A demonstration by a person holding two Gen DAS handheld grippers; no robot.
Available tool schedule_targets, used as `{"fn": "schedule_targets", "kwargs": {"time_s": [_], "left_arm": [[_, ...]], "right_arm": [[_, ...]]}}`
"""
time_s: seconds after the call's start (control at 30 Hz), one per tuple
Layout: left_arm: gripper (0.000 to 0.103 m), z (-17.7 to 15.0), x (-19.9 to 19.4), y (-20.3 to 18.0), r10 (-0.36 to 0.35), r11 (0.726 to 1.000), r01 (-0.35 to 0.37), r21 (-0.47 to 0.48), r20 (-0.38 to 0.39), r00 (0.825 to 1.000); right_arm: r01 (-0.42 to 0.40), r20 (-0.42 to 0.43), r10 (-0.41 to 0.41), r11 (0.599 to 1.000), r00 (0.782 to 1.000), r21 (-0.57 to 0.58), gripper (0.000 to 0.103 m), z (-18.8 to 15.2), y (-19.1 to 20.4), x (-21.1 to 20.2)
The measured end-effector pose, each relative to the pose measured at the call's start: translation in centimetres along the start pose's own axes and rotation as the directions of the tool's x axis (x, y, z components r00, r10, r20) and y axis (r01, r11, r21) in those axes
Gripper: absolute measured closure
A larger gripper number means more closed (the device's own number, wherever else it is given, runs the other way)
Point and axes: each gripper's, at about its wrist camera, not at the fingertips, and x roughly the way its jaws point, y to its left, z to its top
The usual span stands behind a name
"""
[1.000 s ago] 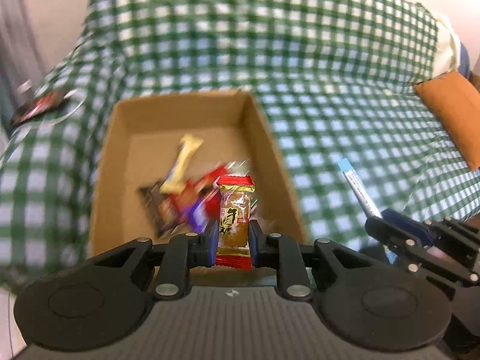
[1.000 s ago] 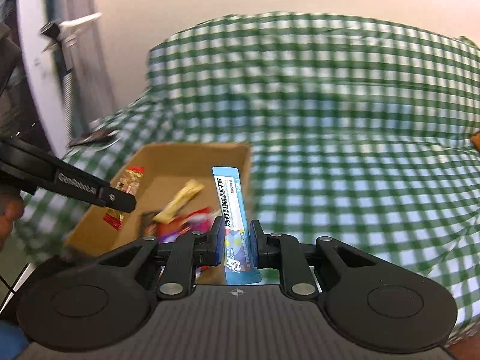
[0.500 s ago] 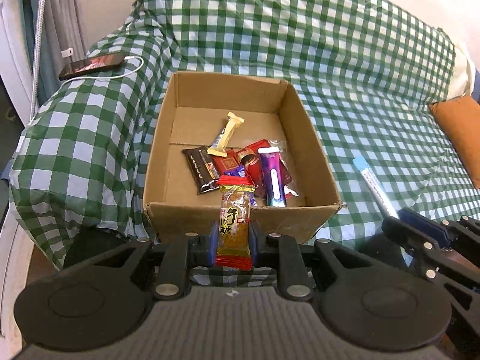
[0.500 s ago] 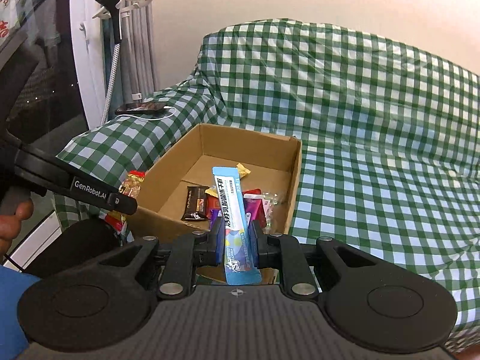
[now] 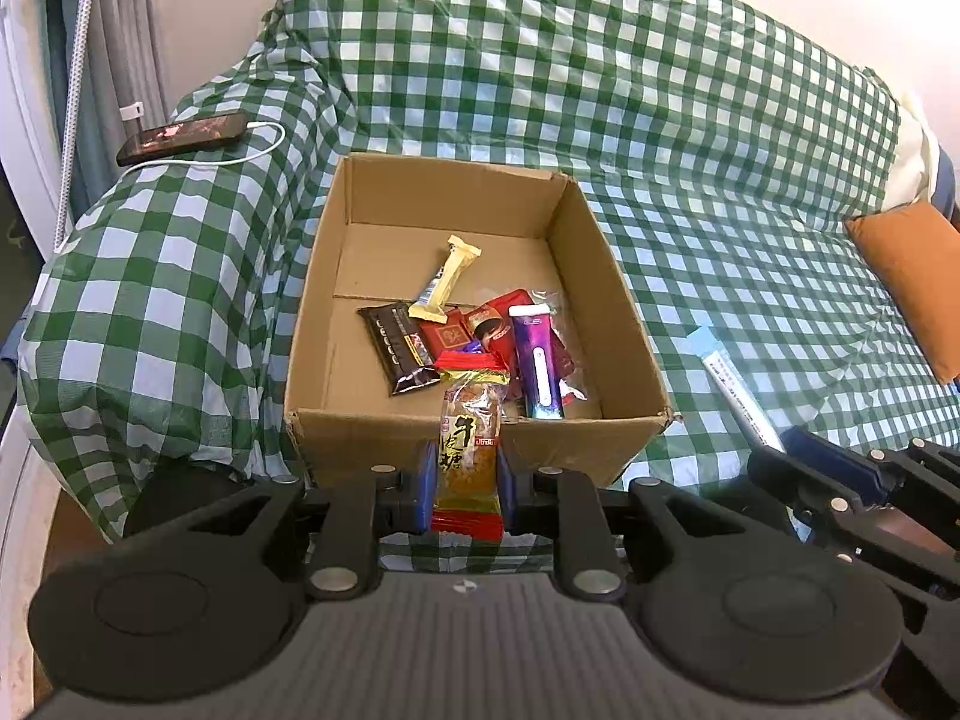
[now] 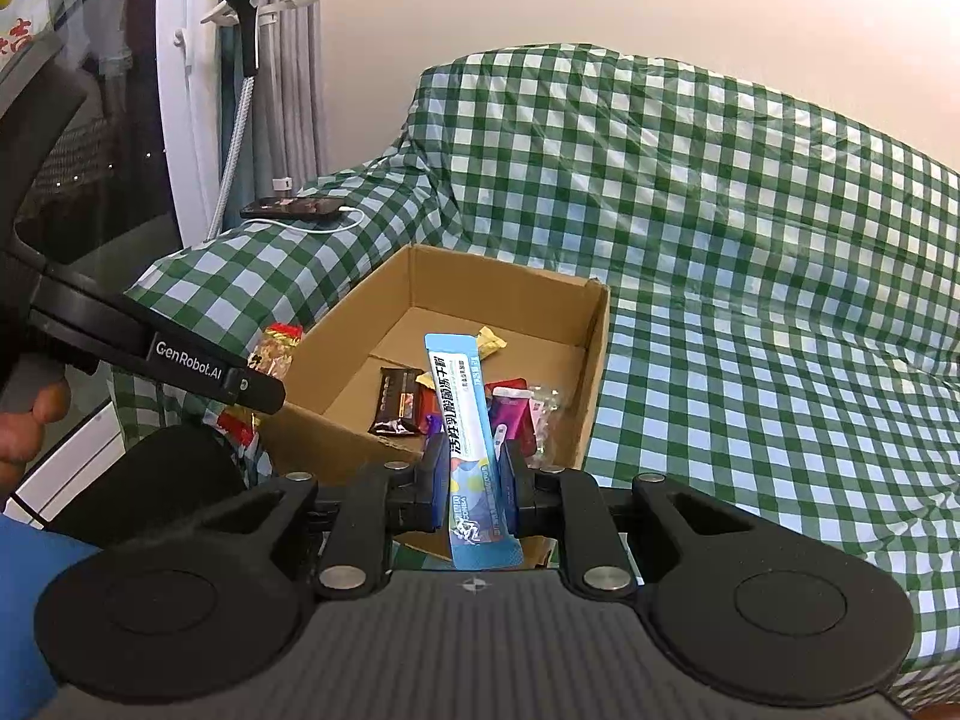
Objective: Organize snacks
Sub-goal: 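Carry the red cracker packet and blue stick snack over the box with both tools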
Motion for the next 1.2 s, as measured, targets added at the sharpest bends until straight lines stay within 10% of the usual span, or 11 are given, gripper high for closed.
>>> {"fn": "schedule_targets", "kwargs": {"time_s": [1.2], "left_arm": [[0.08, 1.4, 4.3, 0.2, 0.0, 1.0, -0.002, -0.015, -0.083, 0.997]], "right_arm": [[-0.017, -0.132, 0.015, 1.0, 0.991, -0.009, 0.084, 0.3, 0.0, 4.5]]}}
